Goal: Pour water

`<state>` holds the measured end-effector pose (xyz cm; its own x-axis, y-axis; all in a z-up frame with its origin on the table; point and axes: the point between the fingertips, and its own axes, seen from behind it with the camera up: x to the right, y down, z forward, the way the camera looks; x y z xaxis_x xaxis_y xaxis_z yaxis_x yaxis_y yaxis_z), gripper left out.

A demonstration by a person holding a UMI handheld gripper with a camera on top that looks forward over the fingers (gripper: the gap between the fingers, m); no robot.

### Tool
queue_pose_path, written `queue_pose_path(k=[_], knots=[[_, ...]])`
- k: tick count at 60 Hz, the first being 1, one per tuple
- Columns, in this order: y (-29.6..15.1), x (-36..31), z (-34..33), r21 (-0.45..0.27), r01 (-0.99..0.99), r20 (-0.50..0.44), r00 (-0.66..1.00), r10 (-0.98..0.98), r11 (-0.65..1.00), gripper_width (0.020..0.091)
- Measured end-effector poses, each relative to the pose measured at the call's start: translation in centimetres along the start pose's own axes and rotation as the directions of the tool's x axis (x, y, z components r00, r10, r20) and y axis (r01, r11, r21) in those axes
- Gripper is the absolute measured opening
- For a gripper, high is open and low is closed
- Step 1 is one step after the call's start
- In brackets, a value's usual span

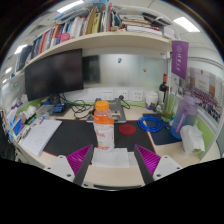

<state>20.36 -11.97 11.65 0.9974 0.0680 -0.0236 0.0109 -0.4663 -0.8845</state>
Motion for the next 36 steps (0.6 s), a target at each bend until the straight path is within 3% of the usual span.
queue_pose_path(k=[11, 18, 26, 29, 36], knots=[[-1.8, -3.7, 6.4, 0.108, -0.008, 0.006, 1.000, 0.007, 0.994, 0.0853], [-3.5, -2.6, 9.6, 0.171, 0.000, -0.056, 0.998, 0.010, 0.985, 0.0857], [-3.9, -2.5, 12.6, 0.192, 0.012, -0.065, 0.998, 0.000, 0.981, 0.0848], [-3.9, -2.4, 13.5, 0.195, 0.023, -0.071, 0.997, -0.009, 0.980, 0.0801], [-3.5, -2.5, 14.7, 0.213, 0.031, -0.072, 0.997, -0.016, 0.977, 0.0573]])
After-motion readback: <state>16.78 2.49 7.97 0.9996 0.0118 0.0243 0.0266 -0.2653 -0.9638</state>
